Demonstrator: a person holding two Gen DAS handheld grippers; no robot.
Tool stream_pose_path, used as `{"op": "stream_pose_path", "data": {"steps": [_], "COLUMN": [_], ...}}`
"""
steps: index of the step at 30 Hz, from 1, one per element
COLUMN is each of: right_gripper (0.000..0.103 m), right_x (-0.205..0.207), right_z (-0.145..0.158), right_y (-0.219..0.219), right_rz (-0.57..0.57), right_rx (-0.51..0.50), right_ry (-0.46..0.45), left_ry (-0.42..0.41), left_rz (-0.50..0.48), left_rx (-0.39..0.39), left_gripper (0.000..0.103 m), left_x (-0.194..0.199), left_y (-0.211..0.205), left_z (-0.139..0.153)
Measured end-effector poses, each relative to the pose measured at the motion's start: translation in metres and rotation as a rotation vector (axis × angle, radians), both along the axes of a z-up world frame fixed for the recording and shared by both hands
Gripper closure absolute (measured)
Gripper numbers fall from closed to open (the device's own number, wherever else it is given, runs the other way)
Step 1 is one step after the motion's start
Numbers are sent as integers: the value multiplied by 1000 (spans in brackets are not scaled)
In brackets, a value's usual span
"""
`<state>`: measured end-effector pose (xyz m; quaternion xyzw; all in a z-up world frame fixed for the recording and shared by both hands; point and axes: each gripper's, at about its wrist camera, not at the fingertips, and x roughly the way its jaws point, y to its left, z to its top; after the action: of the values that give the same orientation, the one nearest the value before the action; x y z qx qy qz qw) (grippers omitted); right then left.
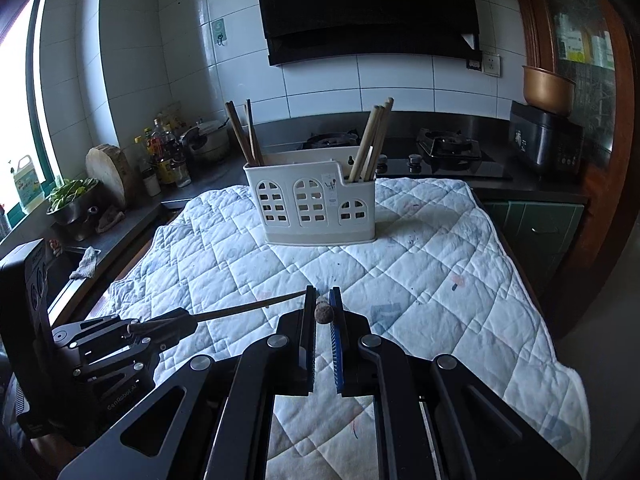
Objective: Organize utensils
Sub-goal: 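Carry both held chopsticks over the white holder and lower them inside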
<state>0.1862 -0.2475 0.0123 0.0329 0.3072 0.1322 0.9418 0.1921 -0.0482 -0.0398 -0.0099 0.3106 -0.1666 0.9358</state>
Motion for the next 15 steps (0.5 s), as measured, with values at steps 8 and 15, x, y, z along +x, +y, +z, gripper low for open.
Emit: {"op": "stream_pose_path", "data": {"steps": [8,15], "right_gripper": [96,96], "right_x": [30,66], "right_z": [45,95], "right_y": [6,6], "right_rz": [103,134], "right_rx": [-51,-71], "right_ry": [2,-14], "left_ry": [-4,-10], "left_rz": [-30,-60], "left_rx": [-34,-23], "left_gripper": [97,98], "left_x": [24,53], "left_y": [19,26], "left_z": [29,59]}}
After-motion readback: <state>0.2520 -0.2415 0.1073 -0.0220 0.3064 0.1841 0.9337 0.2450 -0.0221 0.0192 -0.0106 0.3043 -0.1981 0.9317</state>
